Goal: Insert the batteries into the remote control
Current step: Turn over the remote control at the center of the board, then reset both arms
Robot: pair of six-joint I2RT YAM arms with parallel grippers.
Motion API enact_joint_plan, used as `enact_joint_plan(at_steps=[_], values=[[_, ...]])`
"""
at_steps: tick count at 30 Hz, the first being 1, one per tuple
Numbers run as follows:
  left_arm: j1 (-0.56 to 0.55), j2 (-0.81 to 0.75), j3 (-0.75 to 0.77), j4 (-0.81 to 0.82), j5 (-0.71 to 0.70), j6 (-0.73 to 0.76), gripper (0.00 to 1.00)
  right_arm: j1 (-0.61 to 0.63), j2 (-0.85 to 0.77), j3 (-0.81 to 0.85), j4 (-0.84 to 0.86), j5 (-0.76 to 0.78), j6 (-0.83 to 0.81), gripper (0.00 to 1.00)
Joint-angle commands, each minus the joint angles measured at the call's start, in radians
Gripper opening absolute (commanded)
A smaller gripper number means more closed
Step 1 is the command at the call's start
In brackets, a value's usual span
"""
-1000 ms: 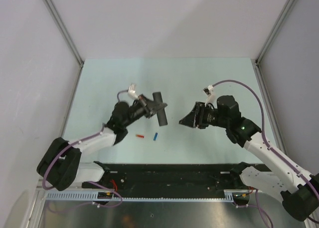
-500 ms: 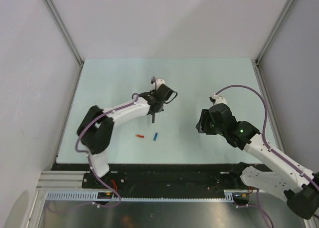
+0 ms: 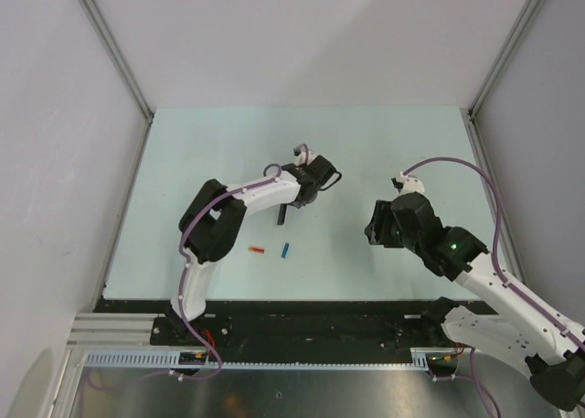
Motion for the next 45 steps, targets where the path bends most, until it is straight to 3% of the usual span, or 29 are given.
enact_joint_plan(at_steps=[1,6,20,27,30,32,34,36,39,45], values=[[-0.02,0.046,0.032,-0.017,-0.004,0.002,0.14,0.002,-0.05,0.038,-0.011,0.026,-0.01,0.55],[-0.025,0.066,0.04,-0.015,0.016,-0.008,0.18,-0.004,-0.059,0.046,-0.019,0.023,-0.008,0.55],[-0.032,0.057,0.052,-0.009,0.094,-0.021,0.56,-0.019,-0.08,0.049,-0.062,0.042,-0.003,0.56],[-0.028,-0.256,-0.004,0.009,0.064,0.021,0.74,-0.022,-0.074,0.049,-0.077,0.057,-0.003,0.56],[-0.006,-0.487,-0.153,0.104,0.103,0.045,0.75,-0.021,-0.07,0.041,-0.065,0.059,-0.01,0.56],[0.015,-0.681,-0.308,0.173,0.149,0.044,0.92,-0.021,-0.08,0.023,-0.033,0.051,-0.017,0.56],[0.084,-0.854,-0.475,0.227,0.286,0.025,1.0,-0.019,-0.094,0.011,0.008,0.039,-0.02,0.56],[0.205,-0.952,-0.619,0.272,0.408,-0.02,1.0,-0.019,-0.1,-0.008,0.047,0.031,-0.028,0.56],[0.302,-1.095,-0.737,0.275,0.488,-0.059,1.0,-0.016,-0.093,-0.014,0.077,0.026,-0.042,0.56],[0.302,-1.24,-0.784,0.275,0.464,-0.081,1.0,-0.016,-0.062,-0.014,0.111,0.031,-0.059,0.55]])
